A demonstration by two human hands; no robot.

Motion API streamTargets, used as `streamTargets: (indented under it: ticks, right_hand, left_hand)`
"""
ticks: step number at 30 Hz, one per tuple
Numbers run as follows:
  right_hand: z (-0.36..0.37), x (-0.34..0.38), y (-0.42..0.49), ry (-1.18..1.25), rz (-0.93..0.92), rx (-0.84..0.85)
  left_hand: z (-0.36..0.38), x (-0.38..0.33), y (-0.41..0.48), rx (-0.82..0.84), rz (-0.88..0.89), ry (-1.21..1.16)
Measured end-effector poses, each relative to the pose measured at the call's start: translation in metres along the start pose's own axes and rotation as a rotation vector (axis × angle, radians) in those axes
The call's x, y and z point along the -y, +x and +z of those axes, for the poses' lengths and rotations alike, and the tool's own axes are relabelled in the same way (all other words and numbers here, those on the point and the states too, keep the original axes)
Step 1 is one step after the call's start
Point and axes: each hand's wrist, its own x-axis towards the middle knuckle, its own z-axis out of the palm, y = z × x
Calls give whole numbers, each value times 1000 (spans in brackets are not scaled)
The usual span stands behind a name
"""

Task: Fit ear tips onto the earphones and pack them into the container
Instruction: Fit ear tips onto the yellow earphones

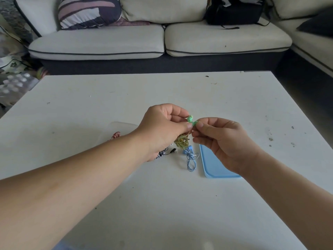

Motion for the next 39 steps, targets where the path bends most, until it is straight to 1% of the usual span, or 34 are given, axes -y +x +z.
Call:
streamTargets:
  ticks: [4,7,13,20,24,29,31,33,37,39]
  right_hand:
    - [5,-4,-2,-71,-67,-81]
    - [7,-5,-3,-87,-81,-116]
    - [5,0,-4,11,-34,-74]
    - [1,3,-3,23,1,-28]
    - [0,2,-3,-34,-22,13]
    - [4,-1,-3,-173,-119,-79]
    - [5,-1,-4,-199,-131,-83]
    - [5,1,-5,-159,-96,-54]
    - [2,5,-3,29,31,-30]
    - [0,4,-1,56,58,-11]
  left_hand:
    - [0,1,1,-16,0,8]
    - [-1,1,0,-18,-6,11]
    - [0,-1,0,-17,-8,-31]
    - [1,-1,-1,-1,3,-45]
    - [0,-1,-2,-5,4,-40]
    - [-1,1,-1,-24,1,-19]
    - [-2,1,0,-33,-6,-25]
    - [-4,2,1,-37,-22,-43]
    - [-4,2,1,-19,-42,-50]
    - [-3,2,0,-9,-37,-44]
